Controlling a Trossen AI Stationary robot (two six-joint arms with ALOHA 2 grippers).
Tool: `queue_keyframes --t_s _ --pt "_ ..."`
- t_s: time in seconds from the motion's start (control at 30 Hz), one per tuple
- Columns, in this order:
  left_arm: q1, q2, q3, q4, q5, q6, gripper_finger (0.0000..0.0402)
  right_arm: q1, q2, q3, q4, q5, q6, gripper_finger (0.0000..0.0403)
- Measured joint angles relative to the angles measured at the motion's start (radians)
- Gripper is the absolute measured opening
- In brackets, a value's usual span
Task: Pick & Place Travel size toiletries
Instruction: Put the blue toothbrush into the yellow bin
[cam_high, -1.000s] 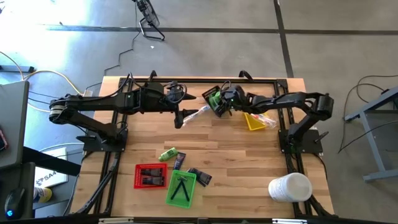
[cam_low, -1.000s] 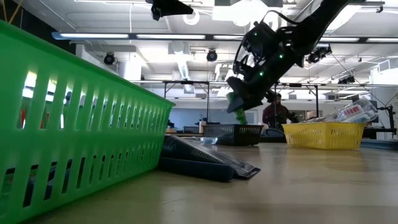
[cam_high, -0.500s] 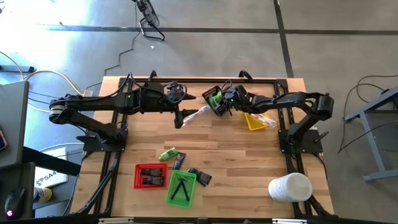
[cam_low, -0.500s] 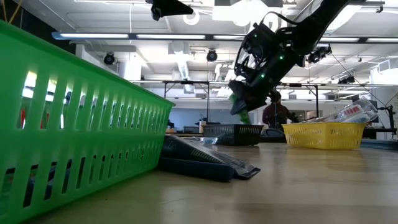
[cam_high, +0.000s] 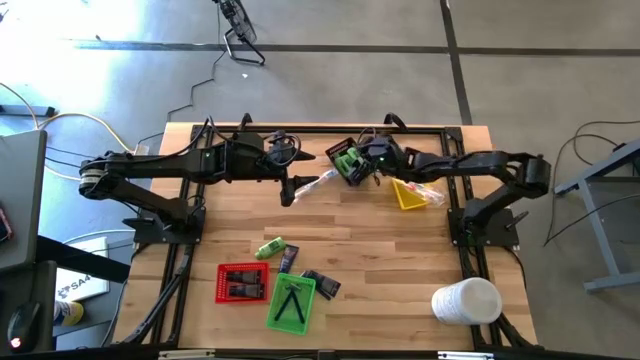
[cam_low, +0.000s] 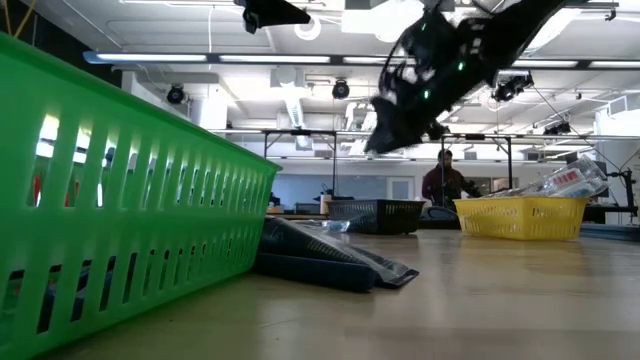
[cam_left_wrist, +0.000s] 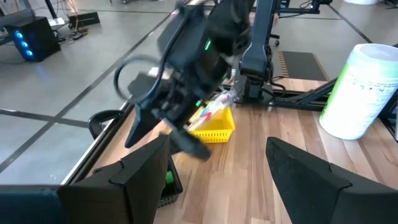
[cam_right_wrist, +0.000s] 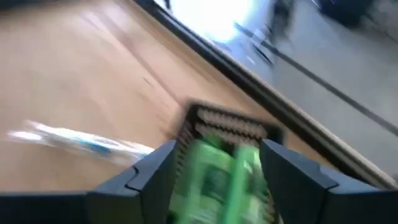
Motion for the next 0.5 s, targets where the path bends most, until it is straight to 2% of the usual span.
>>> queue_keyframes --t_s 0.1,0.33,0.5 --pt "0.000 0.000 0.000 0.000 0.000 0.000 0.0264 0.023 -0.064 0.000 0.042 -0.091 -0.041 0.0198" --pt "0.000 0.000 0.000 0.000 0.000 -0.001 0.0264 0.070 -0.183 0.001 0.103 -0.385 -0.112 0.0140" --pt "0.000 0.000 0.000 -0.002 0.000 -0.001 0.0264 0.088 -0.233 0.000 0.104 -0.515 -0.132 0.0106"
